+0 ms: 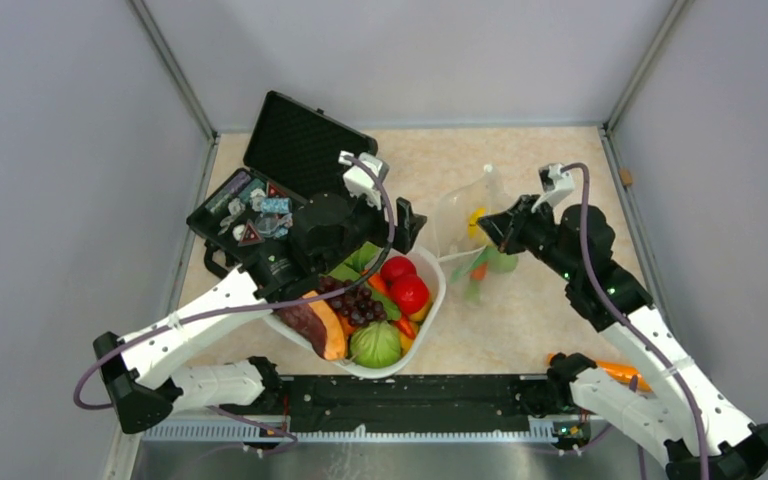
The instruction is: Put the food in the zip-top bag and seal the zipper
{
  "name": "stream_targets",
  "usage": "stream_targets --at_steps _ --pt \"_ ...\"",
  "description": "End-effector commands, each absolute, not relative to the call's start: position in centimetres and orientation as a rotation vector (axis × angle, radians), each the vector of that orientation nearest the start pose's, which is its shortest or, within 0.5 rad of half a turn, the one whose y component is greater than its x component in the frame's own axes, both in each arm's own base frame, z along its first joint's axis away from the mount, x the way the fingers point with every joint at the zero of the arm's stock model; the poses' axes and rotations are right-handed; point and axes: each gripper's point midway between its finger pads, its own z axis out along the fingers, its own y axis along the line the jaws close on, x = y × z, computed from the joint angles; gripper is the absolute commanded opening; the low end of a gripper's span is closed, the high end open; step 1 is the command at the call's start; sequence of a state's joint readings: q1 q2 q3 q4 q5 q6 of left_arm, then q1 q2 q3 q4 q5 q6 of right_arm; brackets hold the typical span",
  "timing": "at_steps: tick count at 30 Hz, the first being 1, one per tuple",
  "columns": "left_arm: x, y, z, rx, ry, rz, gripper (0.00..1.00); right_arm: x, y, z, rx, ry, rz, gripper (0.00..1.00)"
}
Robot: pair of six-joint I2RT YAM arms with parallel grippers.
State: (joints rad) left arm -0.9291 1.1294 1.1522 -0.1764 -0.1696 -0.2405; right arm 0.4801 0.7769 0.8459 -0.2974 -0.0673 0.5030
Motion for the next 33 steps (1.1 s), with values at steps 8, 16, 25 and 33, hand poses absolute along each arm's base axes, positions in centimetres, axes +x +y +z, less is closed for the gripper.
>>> stream_targets --at_steps 8,16,25,33 --pt "27.1 -25.6 32.2 0.282 1.759 -0.541 0.99 27.7 9.1 22.8 0.054 2.144 0.150 0.00" --pt "27.2 -24.9 31.2 0.300 1.818 -0.485 0.99 28.8 11.2 22.3 0.050 2.128 0.313 0.00" --pt "27.3 -24.1 30.1 0.287 1.841 -0.478 0.99 25.0 14.8 35.8 -0.134 1.711 0.688 0.00" --pt "26.5 -26.1 27.9 0.515 1.917 -0.500 0.99 26.9 12.5 27.5 -0.007 1.995 0.478 0.00"
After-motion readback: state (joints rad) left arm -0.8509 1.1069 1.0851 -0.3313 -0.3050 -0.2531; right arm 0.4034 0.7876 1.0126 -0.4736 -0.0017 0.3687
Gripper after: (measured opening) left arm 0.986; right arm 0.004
